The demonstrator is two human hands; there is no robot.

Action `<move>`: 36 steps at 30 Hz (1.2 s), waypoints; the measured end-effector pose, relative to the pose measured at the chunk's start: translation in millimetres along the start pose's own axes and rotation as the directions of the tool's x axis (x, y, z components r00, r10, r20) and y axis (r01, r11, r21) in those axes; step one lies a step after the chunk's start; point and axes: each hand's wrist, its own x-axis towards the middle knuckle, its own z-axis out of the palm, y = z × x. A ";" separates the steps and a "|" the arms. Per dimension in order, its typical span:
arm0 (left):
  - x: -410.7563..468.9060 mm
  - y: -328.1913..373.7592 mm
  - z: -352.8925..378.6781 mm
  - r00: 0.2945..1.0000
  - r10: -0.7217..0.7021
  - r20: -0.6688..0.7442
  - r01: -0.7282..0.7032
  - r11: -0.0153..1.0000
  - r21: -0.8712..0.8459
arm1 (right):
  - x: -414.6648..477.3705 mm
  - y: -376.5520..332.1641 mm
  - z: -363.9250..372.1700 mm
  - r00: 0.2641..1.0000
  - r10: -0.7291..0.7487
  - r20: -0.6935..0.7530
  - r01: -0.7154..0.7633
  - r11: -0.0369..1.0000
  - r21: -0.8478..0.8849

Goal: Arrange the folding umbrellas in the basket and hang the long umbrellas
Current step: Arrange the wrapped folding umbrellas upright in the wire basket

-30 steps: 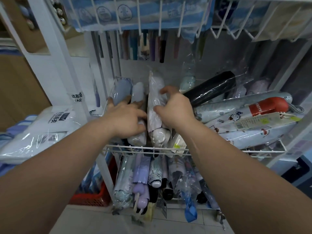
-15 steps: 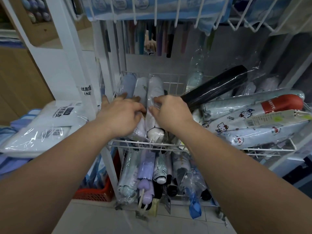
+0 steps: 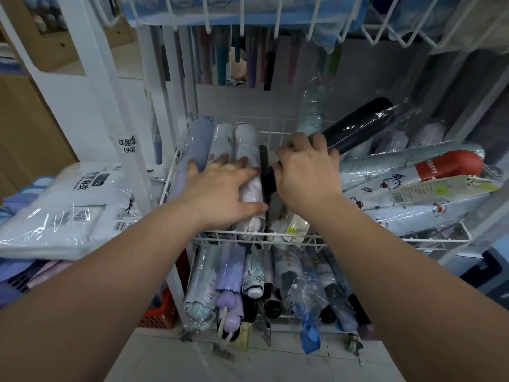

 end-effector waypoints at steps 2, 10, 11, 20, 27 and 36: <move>2.7 -0.2 -2.1 1.000 0.002 0.023 -0.003 1.000 0.026 | 0.6 6.5 -1.3 0.989 0.022 0.144 -0.016 0.999 -0.043; 7.4 -6.2 -10.0 0.997 -0.009 0.076 0.003 0.998 0.070 | -0.2 20.0 0.4 0.963 -0.063 0.264 0.057 0.998 0.030; 7.3 -3.7 -11.0 0.997 -0.013 0.082 0.007 0.997 0.072 | -1.6 22.0 0.0 0.965 -0.089 0.246 0.077 0.995 0.057; 28.4 43.6 -6.8 0.979 0.020 -0.201 -0.082 0.949 -0.304 | -6.7 41.9 -10.6 0.981 -0.157 0.110 0.130 0.966 0.223; 66.0 77.1 4.9 0.998 0.029 -0.054 -0.050 0.903 -0.426 | -10.2 60.3 -15.4 0.991 -0.072 0.116 0.051 0.983 0.179; 71.0 74.9 11.2 0.984 -0.068 -0.162 -0.055 0.757 -0.652 | -11.6 58.1 -15.1 0.974 0.179 0.139 -0.190 0.979 0.070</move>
